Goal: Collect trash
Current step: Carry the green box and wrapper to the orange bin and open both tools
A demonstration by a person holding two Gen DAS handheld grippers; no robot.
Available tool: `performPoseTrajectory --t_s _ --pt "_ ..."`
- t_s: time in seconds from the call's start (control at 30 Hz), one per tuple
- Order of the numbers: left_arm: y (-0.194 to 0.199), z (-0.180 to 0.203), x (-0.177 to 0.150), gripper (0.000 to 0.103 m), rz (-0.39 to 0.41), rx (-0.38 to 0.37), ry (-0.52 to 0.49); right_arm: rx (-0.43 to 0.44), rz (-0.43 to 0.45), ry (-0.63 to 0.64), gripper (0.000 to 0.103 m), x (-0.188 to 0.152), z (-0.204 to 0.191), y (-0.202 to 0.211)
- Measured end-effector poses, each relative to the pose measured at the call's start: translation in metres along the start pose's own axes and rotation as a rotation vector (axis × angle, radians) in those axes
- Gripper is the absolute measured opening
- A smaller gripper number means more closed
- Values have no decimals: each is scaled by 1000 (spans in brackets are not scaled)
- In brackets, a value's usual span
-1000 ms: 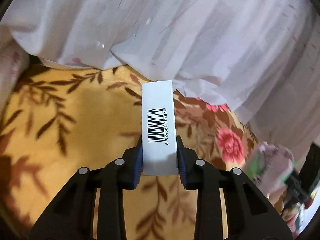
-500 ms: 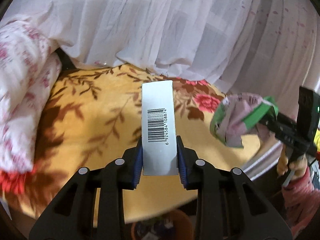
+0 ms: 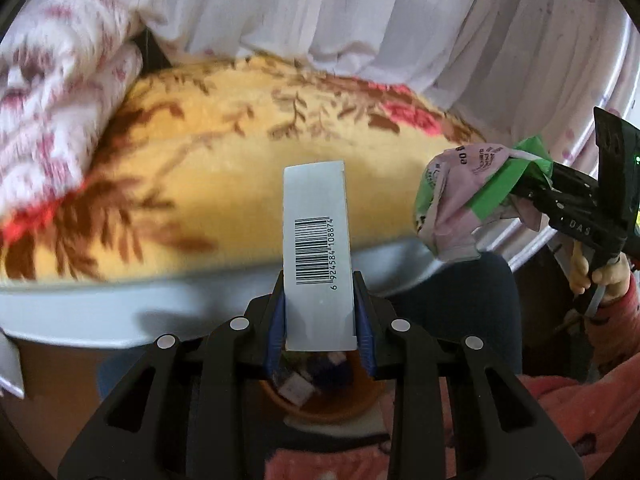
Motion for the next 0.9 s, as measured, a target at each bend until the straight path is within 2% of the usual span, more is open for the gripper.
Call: performPoseTrajectory --t_s 0.1,0.17,0.4,0.6,0.9 --pt "-18 5 -18 29 -59 11 -3 -15 -38 10 34 -16 -4 -9" --pt "-33 6 -31 29 -97 -9 9 -22 -71 13 34 -27 -6 -17" --pt "-87 4 -67 29 -236 -29 57 -99 -206 67 34 -67 -14 -67" --pt "-134 0 -92 29 -369 -33 97 -102 -322 90 34 -95 -18 -111" --pt "-176 -4 -122 31 -505 -57 156 -110 -494 123 34 -135 -26 -174"
Point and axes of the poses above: each gripper's, at about its wrist camera, not at the fingertips, and y roughly against the way its jaws point, z to its right, x to its top, the point moved 3 cm from there along -y, roughly the way its jaws point, and after that the axes turned 14 degrees about -y, right-handed, at the moved point
